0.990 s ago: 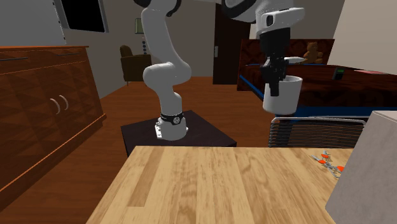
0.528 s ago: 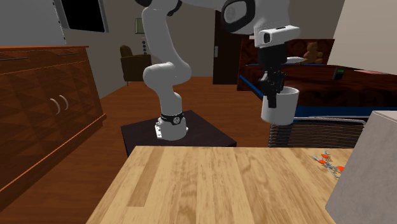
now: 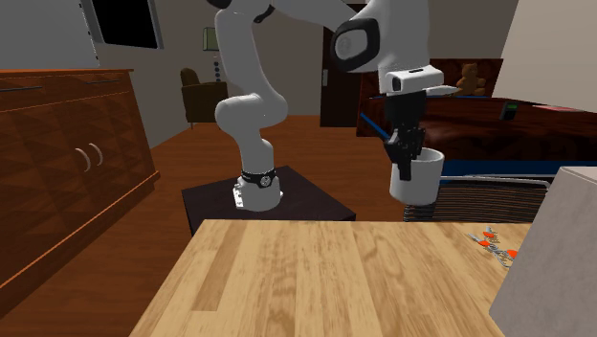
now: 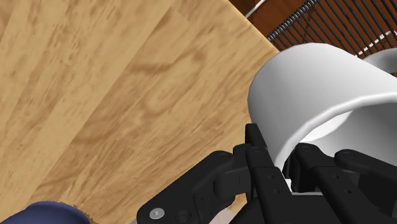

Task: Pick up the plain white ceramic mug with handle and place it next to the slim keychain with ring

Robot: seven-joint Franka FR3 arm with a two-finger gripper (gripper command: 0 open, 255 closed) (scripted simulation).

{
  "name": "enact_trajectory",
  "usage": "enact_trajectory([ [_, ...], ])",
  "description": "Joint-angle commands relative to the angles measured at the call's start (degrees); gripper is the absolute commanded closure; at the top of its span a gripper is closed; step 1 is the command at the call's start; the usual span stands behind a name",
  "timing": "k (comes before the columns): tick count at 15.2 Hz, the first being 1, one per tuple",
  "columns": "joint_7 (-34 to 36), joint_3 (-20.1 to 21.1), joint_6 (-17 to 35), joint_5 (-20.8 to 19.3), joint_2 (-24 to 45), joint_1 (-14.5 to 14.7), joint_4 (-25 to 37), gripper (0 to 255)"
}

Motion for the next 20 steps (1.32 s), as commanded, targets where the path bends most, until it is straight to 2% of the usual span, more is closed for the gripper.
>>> enact_trajectory([
  [1,0.0,0.0,1.9,0.0,0.8,0.0,-1.0,255],
  [11,0.1,0.2,10.5,-0.1,5.8,0.0,-4.6,255],
  [18,0.1,0.2,10.5,-0.1,5.8,0.0,-4.6,255],
  [19,0.1,0.2,10.5,-0.1,5.9,0.0,-4.6,0],
  [20,0.1,0.2,10.5,-0.1,5.9,0.0,-4.6,0],
])
